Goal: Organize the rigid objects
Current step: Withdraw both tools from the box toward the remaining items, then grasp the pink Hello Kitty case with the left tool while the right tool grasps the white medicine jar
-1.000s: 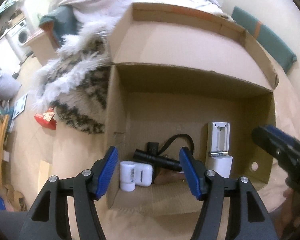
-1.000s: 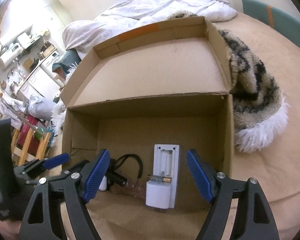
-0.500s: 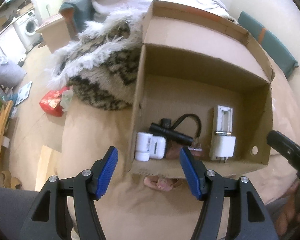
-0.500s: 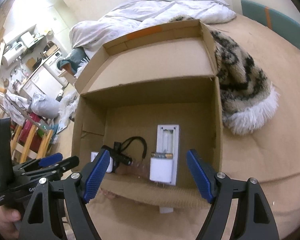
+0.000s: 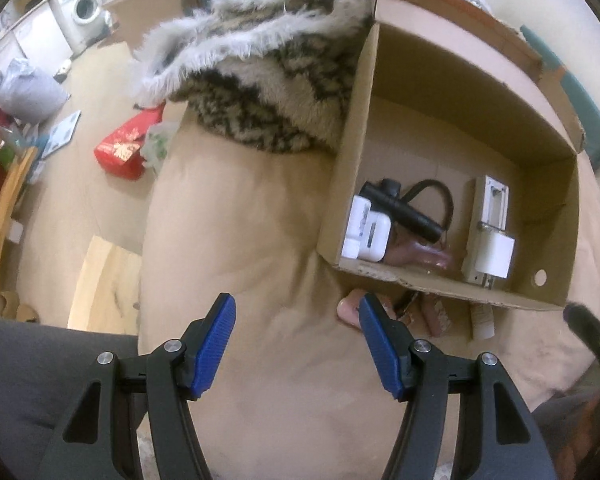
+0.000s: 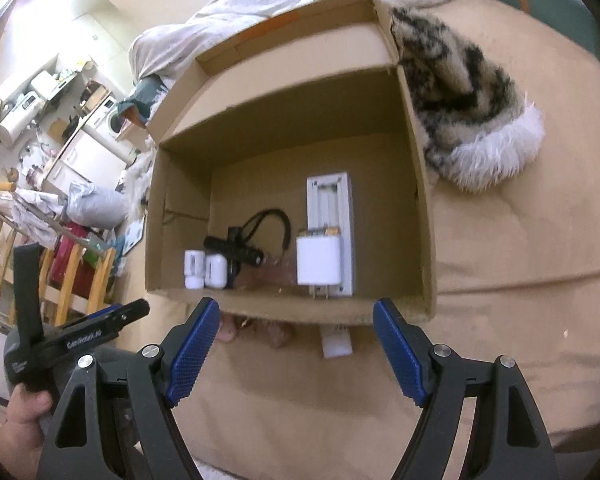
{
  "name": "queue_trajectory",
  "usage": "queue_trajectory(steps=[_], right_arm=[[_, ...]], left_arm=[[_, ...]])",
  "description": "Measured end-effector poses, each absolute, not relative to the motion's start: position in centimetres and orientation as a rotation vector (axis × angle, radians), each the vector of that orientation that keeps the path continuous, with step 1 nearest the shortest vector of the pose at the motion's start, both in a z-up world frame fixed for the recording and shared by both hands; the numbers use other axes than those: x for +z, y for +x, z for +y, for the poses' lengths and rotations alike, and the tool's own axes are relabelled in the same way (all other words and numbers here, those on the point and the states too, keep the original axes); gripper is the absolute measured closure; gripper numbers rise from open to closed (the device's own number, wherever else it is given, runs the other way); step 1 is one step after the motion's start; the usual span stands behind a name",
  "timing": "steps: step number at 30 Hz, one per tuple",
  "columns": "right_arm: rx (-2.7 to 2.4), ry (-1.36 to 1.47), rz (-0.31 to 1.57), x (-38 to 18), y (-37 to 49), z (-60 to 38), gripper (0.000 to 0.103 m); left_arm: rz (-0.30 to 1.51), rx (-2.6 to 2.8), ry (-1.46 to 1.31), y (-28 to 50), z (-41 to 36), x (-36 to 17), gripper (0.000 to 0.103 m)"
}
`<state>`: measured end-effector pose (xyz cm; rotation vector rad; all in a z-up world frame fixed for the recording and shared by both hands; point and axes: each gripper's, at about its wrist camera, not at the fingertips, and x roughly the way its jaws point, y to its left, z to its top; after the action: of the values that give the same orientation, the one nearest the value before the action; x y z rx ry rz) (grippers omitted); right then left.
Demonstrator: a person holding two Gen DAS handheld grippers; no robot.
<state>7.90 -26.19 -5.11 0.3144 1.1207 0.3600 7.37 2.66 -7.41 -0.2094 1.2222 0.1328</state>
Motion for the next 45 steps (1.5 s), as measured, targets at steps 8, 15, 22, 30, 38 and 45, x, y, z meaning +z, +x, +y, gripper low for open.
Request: queue_trajectory(steps=[8,15,22,30,38,45], right_arm=[[0.419,0.286,1.208,-6.8,7.8,-24.4,0.019],[0.388,0.304,1.287,-8.8,8.9,-24.3,0.019],[0.376,0.366,1.342,-10.1,9.9,-25.0,0.019],[0.327,0.346,1.459,-13.0,10.9,-24.3,0.019],[0.23,0.156,1.487,-15.2,12.3,-22.9,0.02],[0.208,0.029,1.463,-16.1,12.9,-21.0,0.023]], left_arm=[[1.357,-0.071,0.025,9.3,-3.3,-10.1,0.042],[1.475,-0.092,0.064,12.2,-5.2,-14.6,0.042],[1.481,-0.114,0.062,13.0,-5.4,-16.2,0.042],[1.501,-0.112,0.044,13.8,-4.9,-16.7,0.05],[1.505,-0.069,0.055,12.9,-3.6,-16.2,0.05],[1.504,-0.05,0.046,12.2,-3.9,-16.2,0.05]])
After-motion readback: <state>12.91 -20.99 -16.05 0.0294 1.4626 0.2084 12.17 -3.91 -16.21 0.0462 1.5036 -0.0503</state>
